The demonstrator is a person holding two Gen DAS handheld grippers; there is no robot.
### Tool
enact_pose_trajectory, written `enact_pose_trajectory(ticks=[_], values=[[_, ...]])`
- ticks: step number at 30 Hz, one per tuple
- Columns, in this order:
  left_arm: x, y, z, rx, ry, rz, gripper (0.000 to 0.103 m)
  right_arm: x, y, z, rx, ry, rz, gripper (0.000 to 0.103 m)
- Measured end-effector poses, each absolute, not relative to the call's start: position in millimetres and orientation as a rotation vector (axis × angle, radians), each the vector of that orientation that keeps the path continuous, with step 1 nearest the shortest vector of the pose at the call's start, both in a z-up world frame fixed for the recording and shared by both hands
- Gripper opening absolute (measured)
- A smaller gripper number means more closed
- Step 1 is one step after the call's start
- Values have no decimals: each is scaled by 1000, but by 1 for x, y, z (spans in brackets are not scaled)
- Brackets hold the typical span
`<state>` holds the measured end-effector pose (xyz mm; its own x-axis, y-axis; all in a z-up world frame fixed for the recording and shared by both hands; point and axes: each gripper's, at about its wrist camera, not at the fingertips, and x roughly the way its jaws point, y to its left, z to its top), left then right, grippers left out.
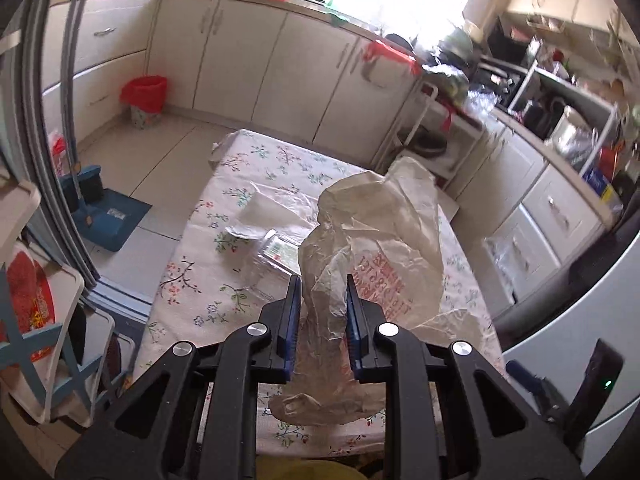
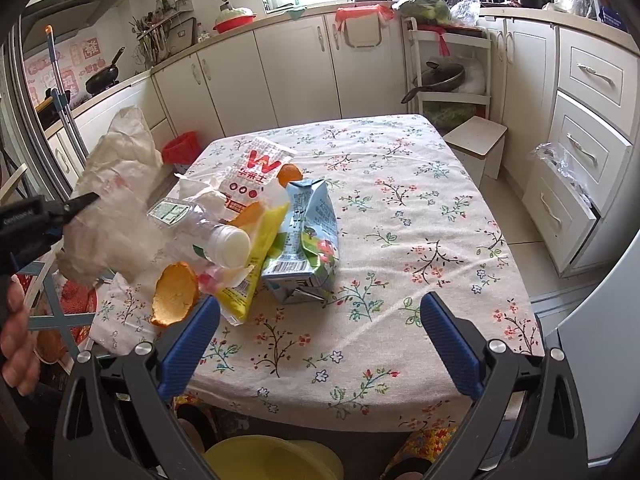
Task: Collect trash
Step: 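Lift the white bag with the left gripper while the right gripper grasps the orange peel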
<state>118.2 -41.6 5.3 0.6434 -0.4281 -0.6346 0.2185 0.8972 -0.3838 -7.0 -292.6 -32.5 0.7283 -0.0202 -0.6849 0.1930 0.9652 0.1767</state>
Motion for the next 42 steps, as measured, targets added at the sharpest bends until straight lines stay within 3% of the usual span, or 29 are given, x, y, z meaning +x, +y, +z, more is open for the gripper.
enact_pose_trajectory(ticks=[18, 26, 31, 33, 38, 42], values=[[121, 5, 6, -385, 758, -284, 19, 17, -228, -45, 186, 783, 191, 96], [121, 11, 6, -399, 762, -282, 19, 48, -168, -67, 28, 883, 327, 53], [122, 22, 6, -415, 761, -283, 19, 64, -148, -90, -141, 931, 306, 43], [123, 24, 5, -416, 762, -283, 19, 69, -151, -90, -129, 941, 297, 32], [123, 24, 5, -415, 763, -284, 19, 77, -177, -89, 50, 968, 305, 13], [122, 22, 4, -407, 764, -284, 19, 70, -191, -86, 146, 956, 335, 7]])
